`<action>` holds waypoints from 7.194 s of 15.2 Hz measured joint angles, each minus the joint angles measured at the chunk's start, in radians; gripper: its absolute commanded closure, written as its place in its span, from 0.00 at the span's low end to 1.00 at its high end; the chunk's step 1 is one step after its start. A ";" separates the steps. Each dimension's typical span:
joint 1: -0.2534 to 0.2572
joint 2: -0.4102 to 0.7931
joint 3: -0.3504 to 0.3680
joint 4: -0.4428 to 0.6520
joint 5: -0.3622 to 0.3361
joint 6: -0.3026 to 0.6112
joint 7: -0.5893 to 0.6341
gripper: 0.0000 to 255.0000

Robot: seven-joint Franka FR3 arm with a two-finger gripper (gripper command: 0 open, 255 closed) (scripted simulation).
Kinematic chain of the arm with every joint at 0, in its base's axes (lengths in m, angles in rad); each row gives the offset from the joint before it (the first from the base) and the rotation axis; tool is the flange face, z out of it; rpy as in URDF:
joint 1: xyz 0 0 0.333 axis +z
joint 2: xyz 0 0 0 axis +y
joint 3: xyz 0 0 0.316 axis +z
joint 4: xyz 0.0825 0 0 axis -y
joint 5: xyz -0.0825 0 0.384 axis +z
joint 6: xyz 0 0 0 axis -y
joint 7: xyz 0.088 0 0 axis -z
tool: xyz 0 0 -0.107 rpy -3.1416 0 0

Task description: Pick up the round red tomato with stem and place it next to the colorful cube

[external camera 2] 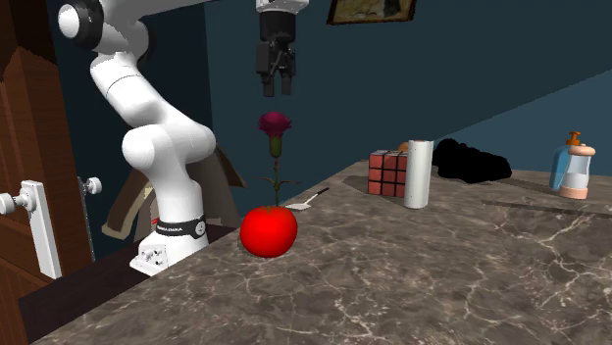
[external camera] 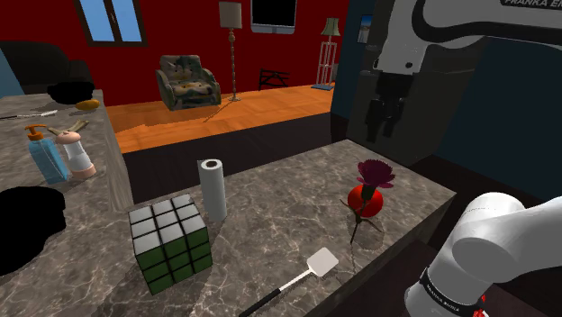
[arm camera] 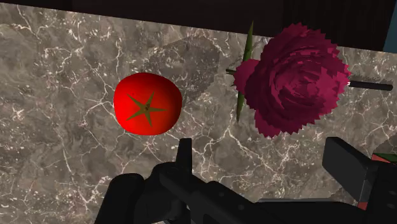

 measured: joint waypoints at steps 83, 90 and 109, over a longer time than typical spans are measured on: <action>-0.083 -0.100 -0.115 -0.105 -0.152 0.212 -0.189 1.00; -0.045 -0.057 -0.002 -0.060 -0.081 0.210 -0.075 1.00; 0.025 0.334 0.402 0.249 0.033 0.322 0.355 1.00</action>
